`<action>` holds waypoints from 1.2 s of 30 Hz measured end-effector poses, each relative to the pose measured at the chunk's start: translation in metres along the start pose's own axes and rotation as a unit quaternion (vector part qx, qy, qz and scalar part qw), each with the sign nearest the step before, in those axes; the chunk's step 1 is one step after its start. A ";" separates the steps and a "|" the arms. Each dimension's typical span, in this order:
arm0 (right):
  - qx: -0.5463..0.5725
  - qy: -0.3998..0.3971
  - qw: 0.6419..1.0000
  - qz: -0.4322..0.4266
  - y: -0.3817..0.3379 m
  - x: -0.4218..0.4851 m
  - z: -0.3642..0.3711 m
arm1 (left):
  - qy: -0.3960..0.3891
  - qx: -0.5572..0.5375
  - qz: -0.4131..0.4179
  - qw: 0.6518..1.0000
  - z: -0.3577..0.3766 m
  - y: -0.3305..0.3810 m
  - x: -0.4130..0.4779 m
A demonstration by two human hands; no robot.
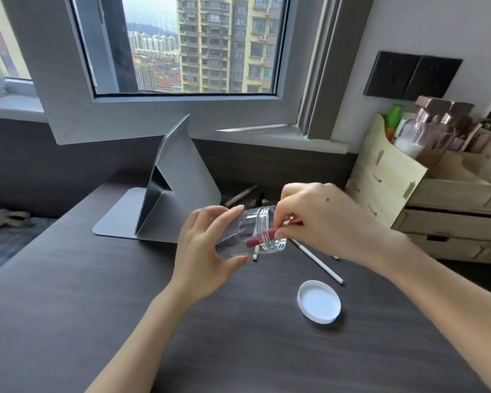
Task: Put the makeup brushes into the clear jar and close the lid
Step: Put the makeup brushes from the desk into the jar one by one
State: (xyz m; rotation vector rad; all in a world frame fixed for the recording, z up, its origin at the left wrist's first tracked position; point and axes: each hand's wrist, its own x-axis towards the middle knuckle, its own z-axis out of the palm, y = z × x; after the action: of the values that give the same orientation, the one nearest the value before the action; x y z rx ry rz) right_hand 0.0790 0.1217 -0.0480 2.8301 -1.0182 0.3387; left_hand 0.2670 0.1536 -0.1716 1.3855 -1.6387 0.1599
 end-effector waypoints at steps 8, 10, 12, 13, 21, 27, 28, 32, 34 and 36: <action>0.269 0.064 0.961 0.026 0.011 -0.012 0.029 | -0.015 0.004 -0.013 1.000 -0.002 -0.001 -0.001; 0.388 0.092 0.915 0.053 0.022 -0.012 0.037 | -0.018 0.007 -0.008 1.000 0.000 -0.003 -0.001; 0.475 0.144 0.856 0.145 0.045 -0.008 0.052 | -0.014 0.007 -0.018 1.000 0.001 -0.005 -0.001; 0.470 0.181 0.839 0.207 0.061 -0.003 0.063 | -0.008 -0.002 -0.030 1.000 0.001 -0.007 0.000; 0.161 0.037 0.846 0.507 0.149 0.052 0.146 | 0.042 -0.072 -0.079 0.993 0.003 -0.010 0.002; 0.231 0.049 0.803 0.548 0.161 0.067 0.146 | 0.027 -0.061 -0.074 0.995 0.006 -0.011 0.002; 0.317 0.090 0.779 0.533 0.156 0.065 0.138 | 0.027 -0.062 -0.072 0.995 0.006 -0.011 0.003; 0.624 0.231 0.656 0.356 0.113 0.042 0.091 | 0.029 -0.063 -0.068 0.995 0.006 -0.011 0.003; 0.677 0.251 0.645 0.251 0.086 0.021 0.066 | 0.030 -0.064 -0.065 0.995 0.006 -0.009 0.002; 0.692 0.259 0.651 0.175 0.058 0.002 0.047 | 0.028 -0.069 -0.065 0.995 0.005 -0.007 0.001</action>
State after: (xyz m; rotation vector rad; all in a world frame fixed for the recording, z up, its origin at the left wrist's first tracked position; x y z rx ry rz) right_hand 0.0515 0.0670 -0.0916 2.8516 -1.4777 2.8370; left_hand 0.2700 0.1472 -0.1763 1.3646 -1.4803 0.0098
